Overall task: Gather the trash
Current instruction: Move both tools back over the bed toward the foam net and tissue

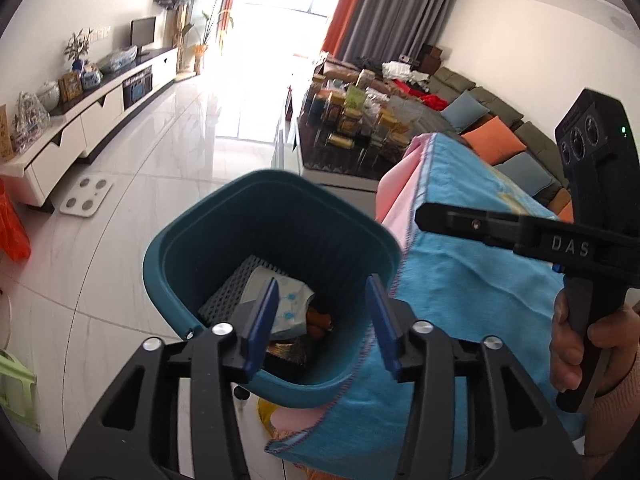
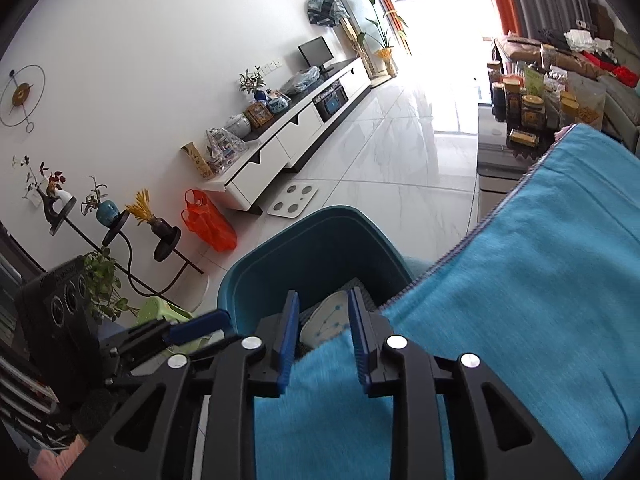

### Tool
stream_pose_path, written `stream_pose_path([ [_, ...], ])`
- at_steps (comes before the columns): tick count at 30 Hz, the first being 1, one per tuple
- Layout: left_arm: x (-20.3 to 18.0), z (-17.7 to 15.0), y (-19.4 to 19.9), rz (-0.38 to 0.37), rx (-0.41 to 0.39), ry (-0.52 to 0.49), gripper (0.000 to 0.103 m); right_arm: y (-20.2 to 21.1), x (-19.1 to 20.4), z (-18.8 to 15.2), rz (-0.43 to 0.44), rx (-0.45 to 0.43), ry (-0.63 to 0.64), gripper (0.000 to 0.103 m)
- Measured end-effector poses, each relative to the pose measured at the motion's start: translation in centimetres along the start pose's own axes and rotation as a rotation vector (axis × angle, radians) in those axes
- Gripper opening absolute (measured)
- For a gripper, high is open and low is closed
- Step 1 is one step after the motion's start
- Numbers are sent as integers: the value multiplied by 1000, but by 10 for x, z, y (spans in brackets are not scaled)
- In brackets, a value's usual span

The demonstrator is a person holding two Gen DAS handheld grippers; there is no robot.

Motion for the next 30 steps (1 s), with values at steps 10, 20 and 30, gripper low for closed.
stream_pose_path([
  [10, -77, 1, 25, -150, -66, -100, 61, 94, -39, -32, -71, -123, 10, 39],
  [20, -193, -10, 7, -321, -16, -245, 65, 191, -109, -78, -239, -231, -106, 42],
  [30, -285, -12, -27, -415, 55, -341, 67, 275, -197, -115, -427, -346, -260, 49],
])
Point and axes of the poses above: each gripper's, at about its wrist camera, not at the fingertips, and y roughly against the way its jaws point, x to its left, z to its top, the point moved 9 cm from there along -y, roughly the way its jaws point, and after that the axes turned 4 degrees about -y, right-handed, at the moved point
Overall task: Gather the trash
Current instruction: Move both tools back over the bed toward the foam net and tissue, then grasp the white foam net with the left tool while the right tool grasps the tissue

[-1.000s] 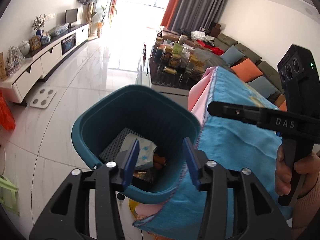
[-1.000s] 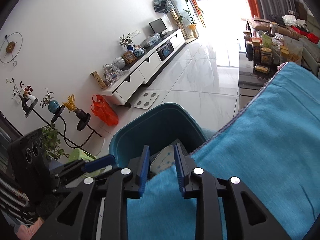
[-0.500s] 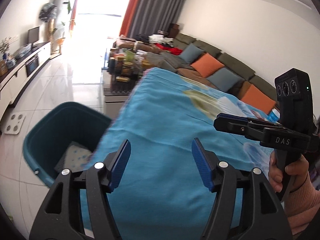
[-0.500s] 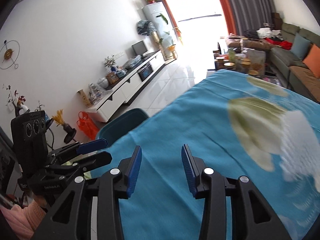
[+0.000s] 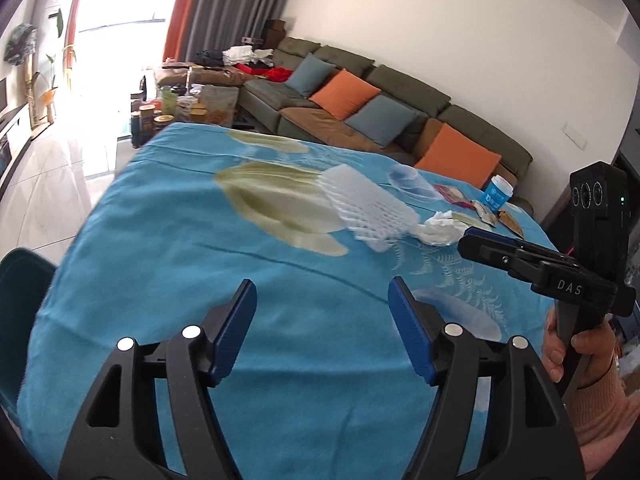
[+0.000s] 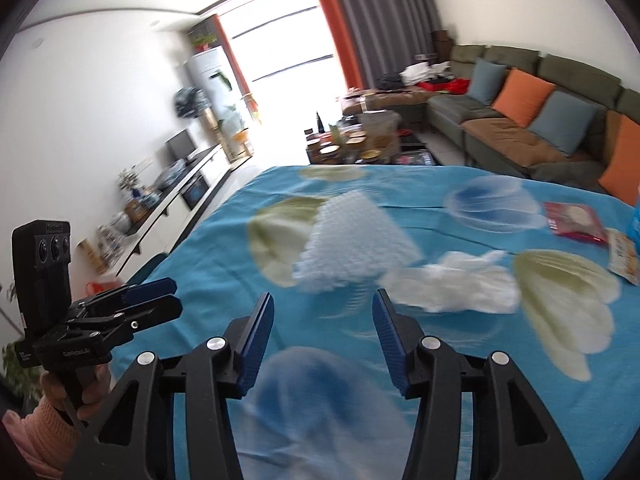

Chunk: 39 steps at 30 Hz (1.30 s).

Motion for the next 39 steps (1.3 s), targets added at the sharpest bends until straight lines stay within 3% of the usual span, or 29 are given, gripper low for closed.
stream_pose_path([
  [9, -23, 23, -51, -17, 73, -9, 67, -3, -67, 17, -128, -25, -42, 54],
  [14, -28, 35, -74, -23, 109, 2, 67, -10, -84, 18, -155, -11, -52, 60],
  [21, -30, 39, -107, -40, 174, 43, 66, -28, -94, 14, -158, 40, -66, 60],
  [24, -31, 36, -118, -47, 202, 52, 60, -34, -94, 9, -158, 66, -60, 54],
  [27, -32, 33, -125, -40, 206, 48, 54, -36, -95, 5, -155, 83, -64, 42],
  [35, -30, 31, -125, -35, 208, 65, 22, -38, -96, 3, -140, 88, -77, 20],
  [39, -29, 31, -117, -38, 184, 62, 14, -33, -95, 3, -125, 69, -85, 17],
])
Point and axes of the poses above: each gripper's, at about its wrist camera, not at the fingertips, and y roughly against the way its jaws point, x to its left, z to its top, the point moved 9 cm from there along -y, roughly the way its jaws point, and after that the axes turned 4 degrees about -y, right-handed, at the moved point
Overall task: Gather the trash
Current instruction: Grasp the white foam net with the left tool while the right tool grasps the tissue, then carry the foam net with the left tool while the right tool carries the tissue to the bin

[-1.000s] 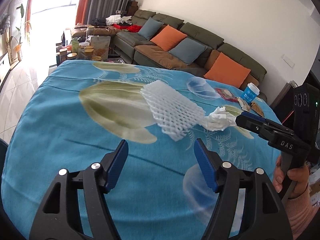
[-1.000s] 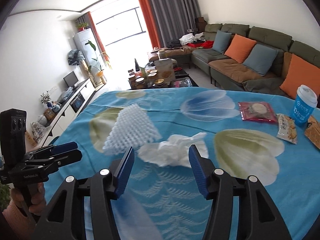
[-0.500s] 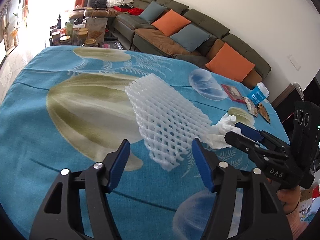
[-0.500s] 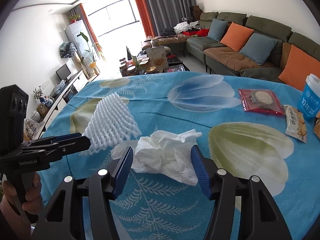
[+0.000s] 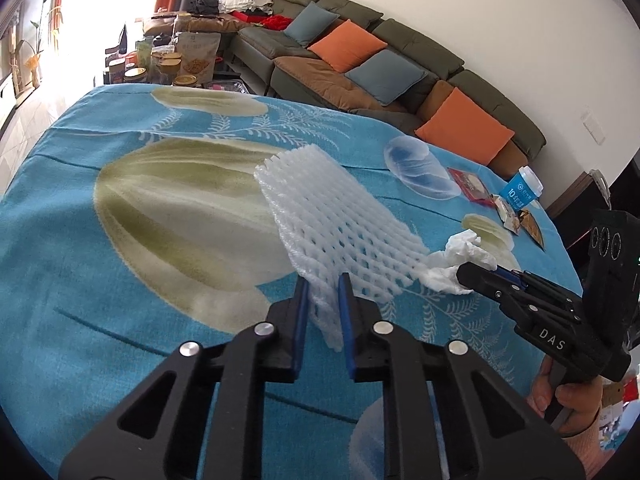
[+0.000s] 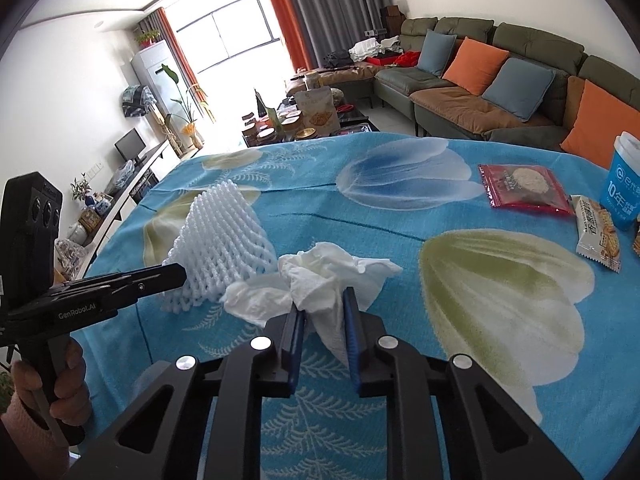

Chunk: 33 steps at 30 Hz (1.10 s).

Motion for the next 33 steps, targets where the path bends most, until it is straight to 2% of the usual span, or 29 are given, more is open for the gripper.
stream_pose_path([
  [9, 3, -6, 36, -10, -66, -12, 11, 15, 17, -4, 75, -29, -6, 16],
  [18, 17, -18, 86, 27, -149, -2, 11, 26, 37, -8, 134, -54, -1, 17],
  [33, 44, -54, 141, 112, -211, 2, 11, 39, 92, -25, 240, -52, 61, 17],
])
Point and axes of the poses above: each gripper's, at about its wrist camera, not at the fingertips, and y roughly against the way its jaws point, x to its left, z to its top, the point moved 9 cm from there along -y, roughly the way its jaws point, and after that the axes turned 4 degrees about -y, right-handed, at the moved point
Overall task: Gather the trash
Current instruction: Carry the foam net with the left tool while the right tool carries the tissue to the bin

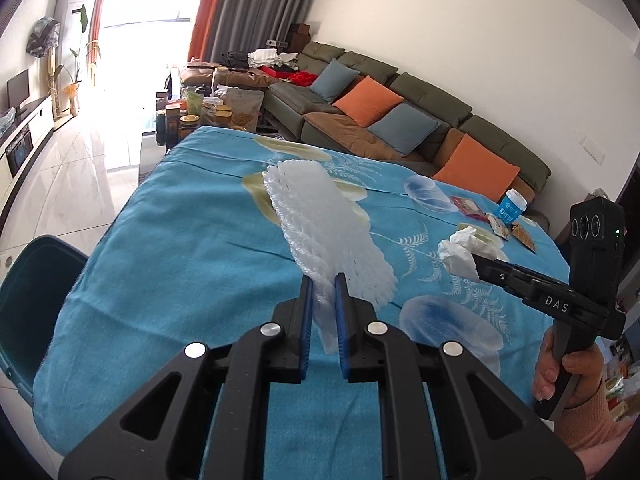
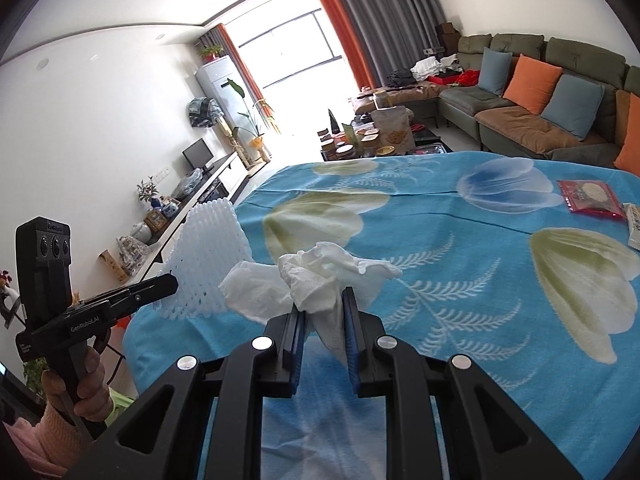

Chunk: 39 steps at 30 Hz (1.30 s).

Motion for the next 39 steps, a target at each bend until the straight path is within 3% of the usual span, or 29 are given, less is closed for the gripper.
stream_pose_path([
  [18, 42, -27, 41, 70, -27, 75, 11, -24, 46, -17, 75, 54, 41, 17],
  [39, 71, -44, 60, 116, -37, 141, 11, -45, 91, -26, 127, 97, 98, 17],
])
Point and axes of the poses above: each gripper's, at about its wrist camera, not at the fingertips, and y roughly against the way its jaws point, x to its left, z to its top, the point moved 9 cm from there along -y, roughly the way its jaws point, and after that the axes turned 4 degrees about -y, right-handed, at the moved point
